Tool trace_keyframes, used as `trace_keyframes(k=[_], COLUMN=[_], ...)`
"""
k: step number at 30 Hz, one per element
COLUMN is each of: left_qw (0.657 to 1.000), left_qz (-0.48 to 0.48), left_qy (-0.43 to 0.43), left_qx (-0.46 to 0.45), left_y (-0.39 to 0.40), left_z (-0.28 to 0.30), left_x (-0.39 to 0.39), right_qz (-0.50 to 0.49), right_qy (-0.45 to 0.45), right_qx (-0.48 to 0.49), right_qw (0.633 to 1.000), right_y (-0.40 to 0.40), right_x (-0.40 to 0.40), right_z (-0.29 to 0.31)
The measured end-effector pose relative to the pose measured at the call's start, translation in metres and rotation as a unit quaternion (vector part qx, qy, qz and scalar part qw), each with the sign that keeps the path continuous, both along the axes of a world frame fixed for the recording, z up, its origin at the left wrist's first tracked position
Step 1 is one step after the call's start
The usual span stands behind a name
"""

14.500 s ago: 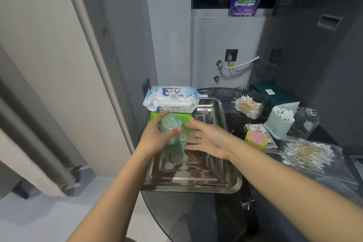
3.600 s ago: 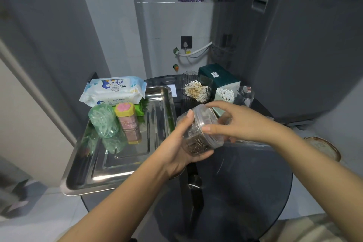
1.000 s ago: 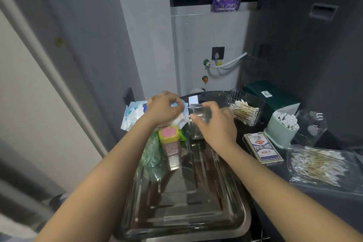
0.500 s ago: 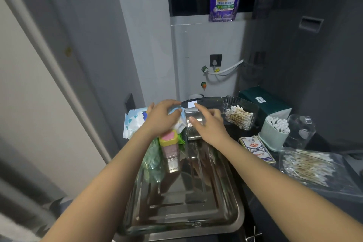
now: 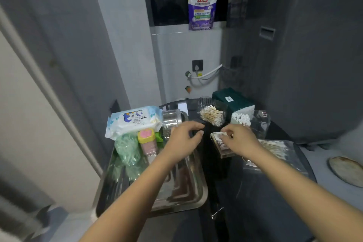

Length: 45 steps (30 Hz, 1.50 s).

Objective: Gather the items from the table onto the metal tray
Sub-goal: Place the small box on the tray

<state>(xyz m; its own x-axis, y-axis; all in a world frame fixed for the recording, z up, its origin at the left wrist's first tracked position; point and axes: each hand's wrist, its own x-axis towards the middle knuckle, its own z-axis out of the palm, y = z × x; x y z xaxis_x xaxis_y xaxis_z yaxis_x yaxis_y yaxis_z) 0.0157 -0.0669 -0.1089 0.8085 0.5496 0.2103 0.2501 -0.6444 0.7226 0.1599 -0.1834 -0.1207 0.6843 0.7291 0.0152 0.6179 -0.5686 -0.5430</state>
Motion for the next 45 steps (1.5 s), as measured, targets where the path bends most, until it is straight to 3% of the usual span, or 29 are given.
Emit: trace_keyframes(k=[5, 8, 13, 16, 22, 25, 31, 37, 40, 43, 45], left_qw=[0.991, 0.981, 0.950, 0.925, 0.953, 0.949, 0.925, 0.940, 0.929, 0.910, 0.900], left_qz=[-0.034, -0.013, 0.079, 0.119, 0.143, 0.155, 0.200, 0.212, 0.221, 0.209, 0.210], left_qy=[0.125, 0.177, 0.091, 0.034, -0.020, -0.048, -0.092, -0.078, -0.086, -0.102, -0.106], left_qx=[-0.018, -0.077, -0.287, -0.359, -0.266, -0.271, -0.310, -0.256, -0.284, -0.344, -0.368], left_y=[-0.021, -0.030, -0.041, -0.044, -0.042, -0.041, -0.029, -0.026, -0.019, -0.008, 0.000], left_z=[-0.020, -0.029, -0.025, -0.026, -0.022, -0.017, -0.011, -0.018, -0.020, -0.017, -0.014], left_x=[0.036, 0.058, 0.074, 0.069, 0.051, 0.034, -0.001, -0.018, -0.030, -0.050, -0.070], right_qz=[-0.001, -0.008, -0.019, -0.027, -0.050, -0.044, 0.005, 0.028, 0.057, 0.062, 0.075], right_qy=[0.001, 0.017, 0.068, 0.095, 0.243, 0.304, 0.342, 0.391, 0.372, 0.201, 0.111], right_qx=[-0.097, -0.117, -0.084, -0.069, 0.030, 0.099, 0.080, 0.083, 0.079, 0.077, 0.070], right_qw=[0.995, 0.993, 0.994, 0.993, 0.968, 0.946, 0.936, 0.916, 0.923, 0.975, 0.989], right_y=[-0.012, -0.009, -0.004, -0.005, -0.009, -0.008, 0.003, 0.003, 0.004, 0.010, 0.016], right_x=[0.007, 0.016, 0.023, 0.021, -0.002, -0.013, -0.047, -0.061, -0.065, -0.064, -0.066], right_z=[-0.004, -0.008, -0.006, -0.007, 0.006, 0.016, 0.011, 0.010, 0.012, 0.008, 0.005])
